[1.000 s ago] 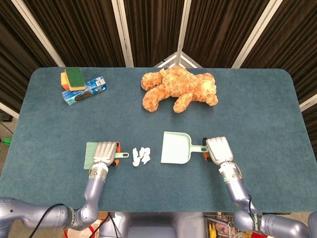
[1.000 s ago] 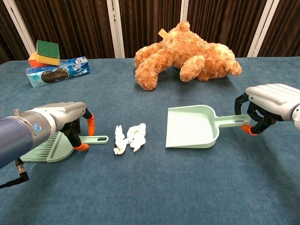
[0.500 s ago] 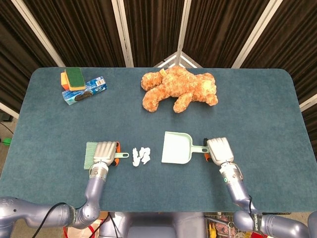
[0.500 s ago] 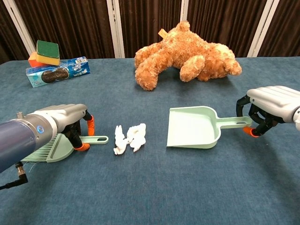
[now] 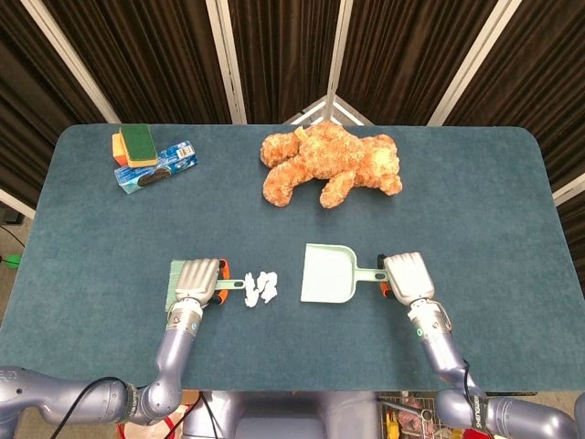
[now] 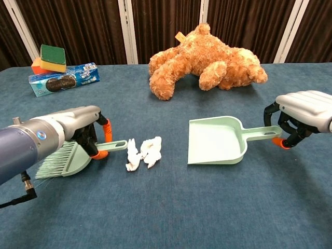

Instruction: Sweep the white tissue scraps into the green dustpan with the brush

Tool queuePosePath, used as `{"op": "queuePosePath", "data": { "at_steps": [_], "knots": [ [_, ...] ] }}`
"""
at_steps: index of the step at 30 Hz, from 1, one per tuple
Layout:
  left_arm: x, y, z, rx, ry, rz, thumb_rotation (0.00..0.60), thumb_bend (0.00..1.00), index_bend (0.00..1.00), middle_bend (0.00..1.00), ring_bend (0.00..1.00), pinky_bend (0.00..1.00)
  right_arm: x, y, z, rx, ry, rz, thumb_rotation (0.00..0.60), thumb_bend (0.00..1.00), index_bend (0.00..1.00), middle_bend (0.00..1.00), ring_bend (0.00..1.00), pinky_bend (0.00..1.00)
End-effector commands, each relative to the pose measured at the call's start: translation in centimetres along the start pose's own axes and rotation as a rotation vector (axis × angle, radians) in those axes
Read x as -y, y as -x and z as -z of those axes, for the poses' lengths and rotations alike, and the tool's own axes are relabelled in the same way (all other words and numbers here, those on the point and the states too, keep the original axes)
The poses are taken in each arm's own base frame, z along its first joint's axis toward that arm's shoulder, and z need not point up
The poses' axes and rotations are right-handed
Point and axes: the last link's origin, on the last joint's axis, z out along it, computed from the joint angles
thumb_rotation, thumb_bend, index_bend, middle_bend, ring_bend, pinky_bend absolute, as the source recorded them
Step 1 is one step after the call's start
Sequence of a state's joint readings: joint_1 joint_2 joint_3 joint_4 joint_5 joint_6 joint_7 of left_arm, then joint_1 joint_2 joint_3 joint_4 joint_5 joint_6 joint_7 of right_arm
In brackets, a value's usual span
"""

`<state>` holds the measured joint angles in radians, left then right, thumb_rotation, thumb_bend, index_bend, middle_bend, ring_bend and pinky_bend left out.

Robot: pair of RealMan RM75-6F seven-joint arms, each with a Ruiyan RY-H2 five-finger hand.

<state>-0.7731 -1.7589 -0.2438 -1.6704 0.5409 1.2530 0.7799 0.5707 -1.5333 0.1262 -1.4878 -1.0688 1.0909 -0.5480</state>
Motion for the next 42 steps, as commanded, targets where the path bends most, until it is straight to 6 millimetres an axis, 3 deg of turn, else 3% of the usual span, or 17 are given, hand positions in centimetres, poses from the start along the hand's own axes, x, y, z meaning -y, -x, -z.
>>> {"op": "queuePosePath", "data": {
  "at_steps": [1,5,17,42],
  "knots": [
    [-0.3,-0.8,0.4,-0.011,0.022,0.033,0.6,0.67,0.78,1.0,1.0,1.0,-0.1,-0.3,0.1,0.007,-0.018,0.012,0.6,0.45,0.56,0.84,0.86,0.85],
    [-1.1,-1.8,1.0,-0.027,0.045,0.089,0.6,0.67,0.78,1.0,1.0,1.0,-0.1,-0.1,0.6,0.052,-0.045,0.023,0.6,0.45,0.56,0.84,0.86,0.85],
    [-3.5,-2.0,1.9,-0.049,0.106,0.186,0.6,0.67,0.79,1.0,1.0,1.0,0.1,-0.3,1.4,0.075,-0.071,0.025,0.6,0.45,0.56,0.84,0.86,0.85],
    [-13.4,-0.4,2.4,-0.114,0.357,0.528,0.6,0.67,0.8,1.0,1.0,1.0,-0.2,0.1,1.4,0.08,-0.065,0.019,0.6,0.45,0.56,0.84,0.86,0.85]
  ]
}}
